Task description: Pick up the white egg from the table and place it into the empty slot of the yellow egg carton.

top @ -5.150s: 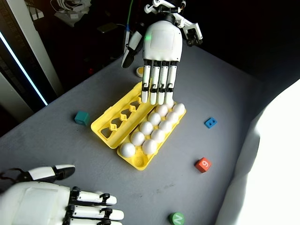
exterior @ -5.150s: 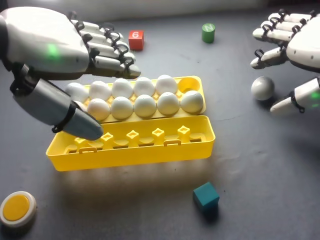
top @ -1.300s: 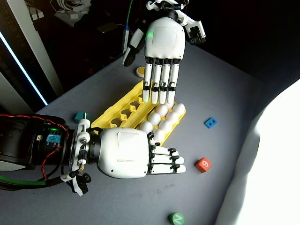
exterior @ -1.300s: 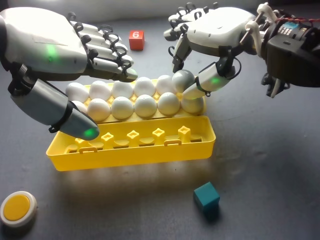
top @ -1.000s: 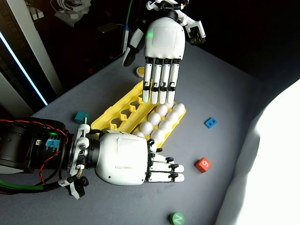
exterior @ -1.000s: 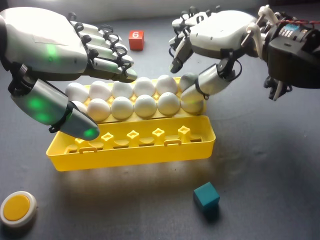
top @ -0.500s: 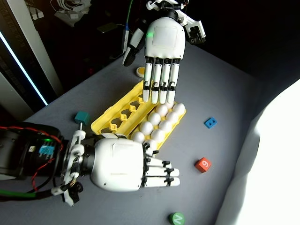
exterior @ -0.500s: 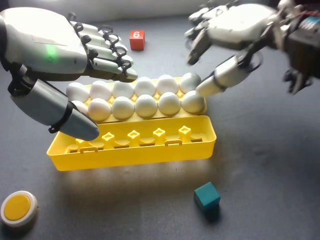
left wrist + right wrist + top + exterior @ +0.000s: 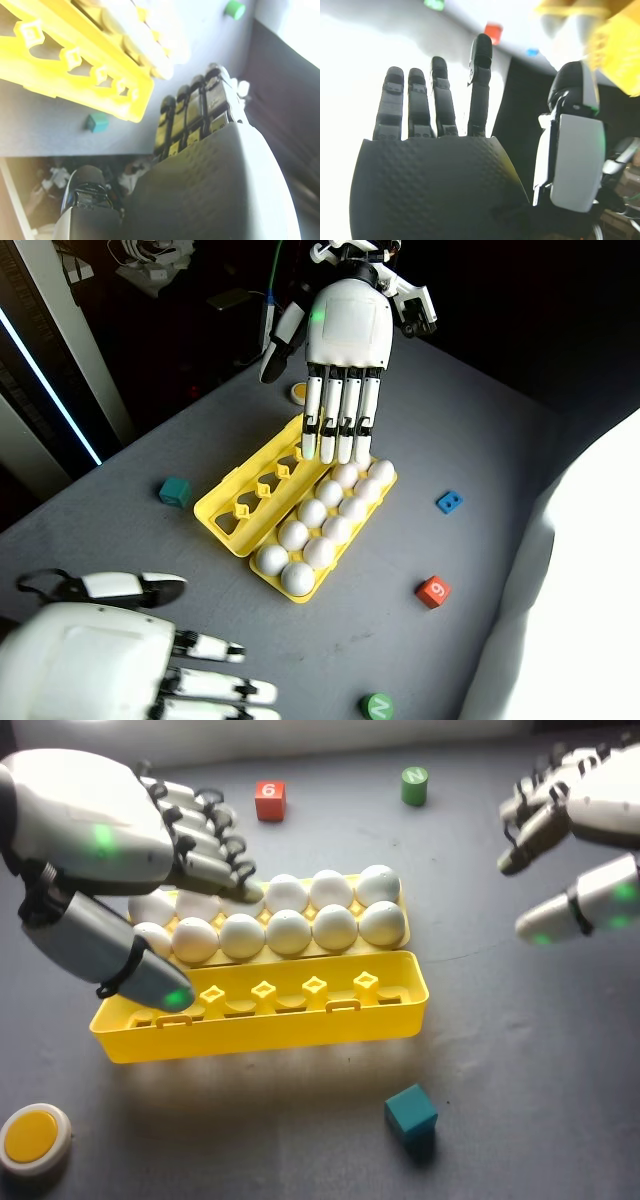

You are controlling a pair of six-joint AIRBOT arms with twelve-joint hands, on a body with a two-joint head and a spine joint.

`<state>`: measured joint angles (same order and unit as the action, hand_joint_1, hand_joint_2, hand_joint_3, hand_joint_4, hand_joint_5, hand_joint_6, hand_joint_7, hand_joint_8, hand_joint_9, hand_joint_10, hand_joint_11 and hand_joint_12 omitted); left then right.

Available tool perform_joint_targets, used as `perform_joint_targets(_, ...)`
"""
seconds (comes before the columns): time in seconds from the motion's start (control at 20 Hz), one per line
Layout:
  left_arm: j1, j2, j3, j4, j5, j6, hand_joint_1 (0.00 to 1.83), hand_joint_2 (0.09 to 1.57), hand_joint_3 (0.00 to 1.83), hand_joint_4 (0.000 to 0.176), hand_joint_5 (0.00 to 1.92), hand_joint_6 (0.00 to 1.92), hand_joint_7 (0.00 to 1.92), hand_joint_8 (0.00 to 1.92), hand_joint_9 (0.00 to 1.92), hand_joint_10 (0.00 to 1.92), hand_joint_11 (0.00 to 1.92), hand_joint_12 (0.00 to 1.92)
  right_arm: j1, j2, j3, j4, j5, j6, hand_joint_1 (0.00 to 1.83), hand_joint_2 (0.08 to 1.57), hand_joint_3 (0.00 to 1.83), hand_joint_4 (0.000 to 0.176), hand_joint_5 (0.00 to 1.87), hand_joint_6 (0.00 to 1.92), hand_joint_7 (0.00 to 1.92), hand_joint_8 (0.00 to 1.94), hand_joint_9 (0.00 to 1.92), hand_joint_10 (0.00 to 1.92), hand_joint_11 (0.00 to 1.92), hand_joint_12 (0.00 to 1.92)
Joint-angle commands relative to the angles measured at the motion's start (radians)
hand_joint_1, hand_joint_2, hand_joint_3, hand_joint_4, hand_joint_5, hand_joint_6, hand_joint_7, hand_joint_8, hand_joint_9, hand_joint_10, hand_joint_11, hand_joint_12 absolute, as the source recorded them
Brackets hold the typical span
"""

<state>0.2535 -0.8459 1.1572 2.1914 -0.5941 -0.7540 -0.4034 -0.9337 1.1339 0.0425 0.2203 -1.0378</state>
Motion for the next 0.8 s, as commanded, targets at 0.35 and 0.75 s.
perform_joint_targets(0.35,-0.001,0.009,0.013,-0.013,0.053,0.008,0.89,1.32,0.03,0.164,1.51,1.89,1.63,1.92,1.60,1.92,1.55,1.92,0.001,0.206,-0.198,0.004,0.142,-0.050,0.90,1.37,0.04,0.175,1.58,1.92,1.75,1.94,1.76,1.92,1.83,1.92)
perform_joint_targets(0.75,0.003,0.009,0.020,-0.013,0.064,0.011,0.69,1.12,0.51,0.176,1.18,1.87,1.26,1.92,1.28,1.92,1.26,1.92,0.010,0.296,-0.259,0.079,0.113,-0.058,0.86,1.33,0.00,0.176,1.46,1.92,1.62,1.94,1.61,1.92,1.64,1.92)
